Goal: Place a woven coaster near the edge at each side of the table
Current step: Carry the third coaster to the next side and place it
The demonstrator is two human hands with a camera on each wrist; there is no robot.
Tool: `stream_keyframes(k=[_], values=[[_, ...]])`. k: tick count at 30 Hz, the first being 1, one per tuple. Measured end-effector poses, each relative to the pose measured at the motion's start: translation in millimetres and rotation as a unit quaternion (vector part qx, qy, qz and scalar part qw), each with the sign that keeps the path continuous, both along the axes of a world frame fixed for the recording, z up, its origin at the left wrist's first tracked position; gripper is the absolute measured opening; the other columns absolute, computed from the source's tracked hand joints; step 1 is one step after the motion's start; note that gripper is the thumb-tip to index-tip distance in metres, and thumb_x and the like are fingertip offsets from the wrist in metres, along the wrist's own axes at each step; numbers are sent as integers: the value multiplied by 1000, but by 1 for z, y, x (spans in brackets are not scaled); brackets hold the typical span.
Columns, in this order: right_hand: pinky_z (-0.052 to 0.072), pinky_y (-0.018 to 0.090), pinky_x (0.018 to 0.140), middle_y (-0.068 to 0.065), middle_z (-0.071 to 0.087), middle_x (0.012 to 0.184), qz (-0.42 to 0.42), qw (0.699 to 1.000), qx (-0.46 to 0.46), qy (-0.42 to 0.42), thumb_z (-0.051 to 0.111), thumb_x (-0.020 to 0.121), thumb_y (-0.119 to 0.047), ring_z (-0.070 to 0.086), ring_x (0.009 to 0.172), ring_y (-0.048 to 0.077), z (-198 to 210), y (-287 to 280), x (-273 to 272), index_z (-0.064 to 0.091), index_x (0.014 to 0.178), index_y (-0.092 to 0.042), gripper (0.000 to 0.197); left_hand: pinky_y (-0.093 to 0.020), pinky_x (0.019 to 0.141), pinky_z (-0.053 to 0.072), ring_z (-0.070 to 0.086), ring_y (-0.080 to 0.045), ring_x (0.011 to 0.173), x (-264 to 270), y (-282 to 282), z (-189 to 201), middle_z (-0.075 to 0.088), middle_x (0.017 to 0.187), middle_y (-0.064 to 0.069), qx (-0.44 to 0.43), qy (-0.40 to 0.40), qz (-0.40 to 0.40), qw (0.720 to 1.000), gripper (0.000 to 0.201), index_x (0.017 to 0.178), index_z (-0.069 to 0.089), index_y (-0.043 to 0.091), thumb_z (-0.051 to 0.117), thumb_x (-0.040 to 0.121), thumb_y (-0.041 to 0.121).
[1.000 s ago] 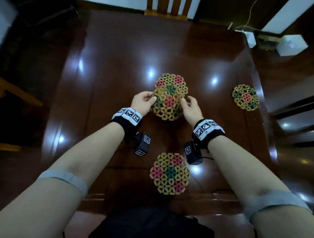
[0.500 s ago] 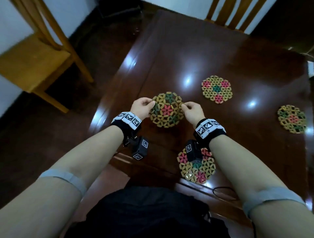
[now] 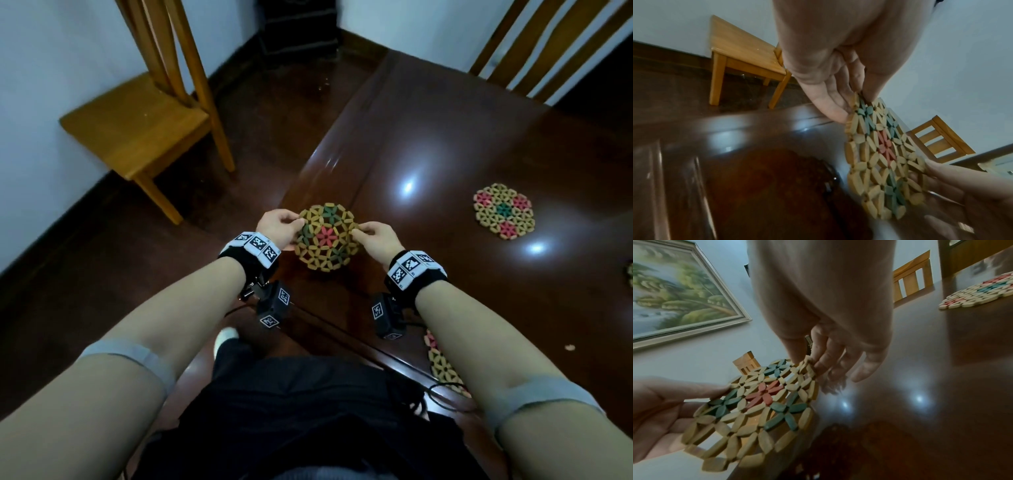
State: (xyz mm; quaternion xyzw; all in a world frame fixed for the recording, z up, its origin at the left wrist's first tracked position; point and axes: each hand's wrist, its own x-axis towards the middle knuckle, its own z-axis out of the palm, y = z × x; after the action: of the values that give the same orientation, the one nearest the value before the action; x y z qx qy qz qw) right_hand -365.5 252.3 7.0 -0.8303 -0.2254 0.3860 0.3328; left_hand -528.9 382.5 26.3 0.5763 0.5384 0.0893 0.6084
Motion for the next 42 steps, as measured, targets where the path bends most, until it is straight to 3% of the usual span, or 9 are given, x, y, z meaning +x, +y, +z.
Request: stream_keyframes(k=[7,15,19,22,25,31,36,40,42], values=[[50,35,98,14,70,112,-178,984,20,0,67,83,-15,65,106,23,-2,57,-59,66,112,-8,30,-27,53,59,62,-23,95,-33,90,-2,60,106,-9,-9,2,-160,987,15,102,62,9,62,90,18],[51,41,98,9,72,100,-234,972,31,6,68,80,-16,68,99,23,4,140,-139,65,101,-20,22,-27,49,58,60,-25,93,-91,185,2,57,102,-9,6,8,-230,973,10,95,59,8,60,91,17],[51,38,98,6,72,96,-241,970,31,2,67,82,-15,67,100,21,12,173,-142,67,108,-16,26,-27,49,56,59,-25,91,-89,220,4,55,101,-9,3,11,-241,970,15,103,60,4,57,93,16],[53,33,91,1,71,88,-262,965,29,0,65,84,-15,68,98,20,12,184,-135,67,109,-13,26,-28,48,57,62,-27,88,-73,236,0,58,100,-10,4,18,-261,965,16,102,60,5,58,92,17],[50,29,69,1,71,94,-296,955,17,27,63,84,-26,66,101,22,9,193,-119,68,111,-16,29,-28,46,57,62,-29,92,-47,248,-7,58,105,-13,-10,24,-291,956,10,98,58,8,56,93,17],[53,38,87,5,60,121,-345,932,13,109,64,86,-29,55,114,22,-5,219,-73,61,124,-15,40,-33,54,60,65,-30,91,20,276,-12,60,108,-14,40,61,-349,934,12,99,59,8,54,94,17],[51,31,78,8,68,108,-388,917,31,89,63,87,-30,61,98,20,-14,231,-42,65,119,-10,38,-41,70,58,63,-30,98,73,296,-5,57,107,-10,46,70,-383,920,23,113,57,3,55,93,14],[51,41,96,9,71,110,-431,900,40,59,63,87,-28,64,105,23,-11,231,-17,68,113,-9,33,-39,64,59,63,-29,97,118,302,-1,57,106,-9,49,64,-421,904,26,115,57,3,58,92,14],[51,44,97,10,71,111,-460,886,39,54,62,87,-28,64,104,23,-8,226,-6,68,113,-10,32,-39,66,60,65,-29,95,143,301,-2,59,105,-10,50,60,-448,891,20,109,59,7,59,91,15]])
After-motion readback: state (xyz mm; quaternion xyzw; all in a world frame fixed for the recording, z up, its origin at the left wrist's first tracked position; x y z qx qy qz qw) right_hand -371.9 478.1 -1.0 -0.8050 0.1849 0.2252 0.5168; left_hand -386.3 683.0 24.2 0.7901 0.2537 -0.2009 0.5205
